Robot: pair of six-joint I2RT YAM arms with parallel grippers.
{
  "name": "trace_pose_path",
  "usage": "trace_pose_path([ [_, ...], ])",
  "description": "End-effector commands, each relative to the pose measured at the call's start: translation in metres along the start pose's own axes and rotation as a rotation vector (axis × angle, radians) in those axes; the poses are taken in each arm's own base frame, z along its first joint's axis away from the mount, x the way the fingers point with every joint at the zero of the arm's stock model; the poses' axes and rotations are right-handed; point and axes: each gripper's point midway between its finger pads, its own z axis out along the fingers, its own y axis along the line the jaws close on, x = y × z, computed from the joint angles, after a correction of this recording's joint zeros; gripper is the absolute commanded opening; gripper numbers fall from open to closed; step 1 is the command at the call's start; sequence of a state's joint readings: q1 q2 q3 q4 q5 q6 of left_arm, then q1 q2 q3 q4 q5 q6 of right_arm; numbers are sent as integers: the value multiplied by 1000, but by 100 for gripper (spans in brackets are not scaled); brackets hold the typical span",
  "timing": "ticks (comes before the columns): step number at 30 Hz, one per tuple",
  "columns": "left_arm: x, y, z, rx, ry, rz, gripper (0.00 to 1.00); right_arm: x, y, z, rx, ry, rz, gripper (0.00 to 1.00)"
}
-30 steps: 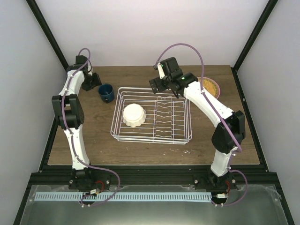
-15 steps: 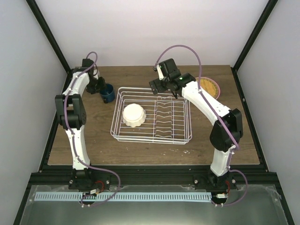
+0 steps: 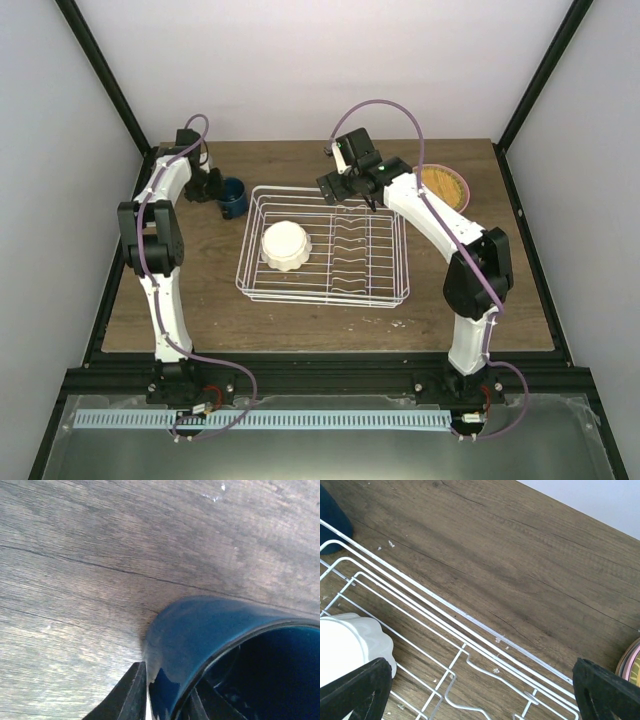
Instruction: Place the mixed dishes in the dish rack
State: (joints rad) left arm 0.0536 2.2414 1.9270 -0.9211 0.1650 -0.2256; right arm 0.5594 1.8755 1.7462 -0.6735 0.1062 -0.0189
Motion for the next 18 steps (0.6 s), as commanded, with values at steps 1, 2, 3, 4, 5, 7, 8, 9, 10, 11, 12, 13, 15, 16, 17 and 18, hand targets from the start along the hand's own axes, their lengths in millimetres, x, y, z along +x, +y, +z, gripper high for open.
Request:
trace_pose_path([
  [1,-15,-12,-6,42,-49,15,16,-9,-3,-4,6,-18,-5,100],
  [2,-15,-13,-5,48,-48,14,12,-9,-2,-3,5,-15,-5,100],
  [3,-15,-16,-2,66,-45,12,9,-9,-2,-3,4,-15,-6,100],
  [4,-16,-18,-1,83,-44,8,6,-8,-1,-3,1,-15,-7,100],
  [5,-15,-21,0,107,-42,5,4,-9,-1,-3,-5,-18,-5,100],
  [7,-15,-26,0,150,-41,-12,0,-11,4,-4,-35,-25,-1,100],
  [8,-16,-27,-1,168,-42,-20,0,-14,7,-6,-56,-33,6,100],
  [9,-16,-28,-2,185,-43,-31,0,-16,11,-7,-84,-40,15,100],
  [10,-18,-28,-6,209,-51,-41,0,-19,16,-9,-118,-49,27,100],
  [11,-20,-28,-10,236,-62,-56,0,-21,22,-11,-159,-57,41,100],
  [12,-22,-28,-14,272,-73,-76,0,-23,28,-14,-208,-66,58,100],
  [13,-28,-30,-23,316,-98,-98,0,-25,34,-16,-253,-72,78,100],
  [15,-27,-29,-32,396,-121,-143,0,-29,44,-21,-346,-82,106,99],
  [16,-31,-31,-41,440,-152,-154,0,-31,50,-23,-387,-87,114,98],
  [17,-35,-34,-52,487,-182,-159,0,-32,56,-26,-435,-92,118,96],
  [18,-38,-38,-63,531,-212,-161,0,-34,64,-30,-484,-97,115,94],
])
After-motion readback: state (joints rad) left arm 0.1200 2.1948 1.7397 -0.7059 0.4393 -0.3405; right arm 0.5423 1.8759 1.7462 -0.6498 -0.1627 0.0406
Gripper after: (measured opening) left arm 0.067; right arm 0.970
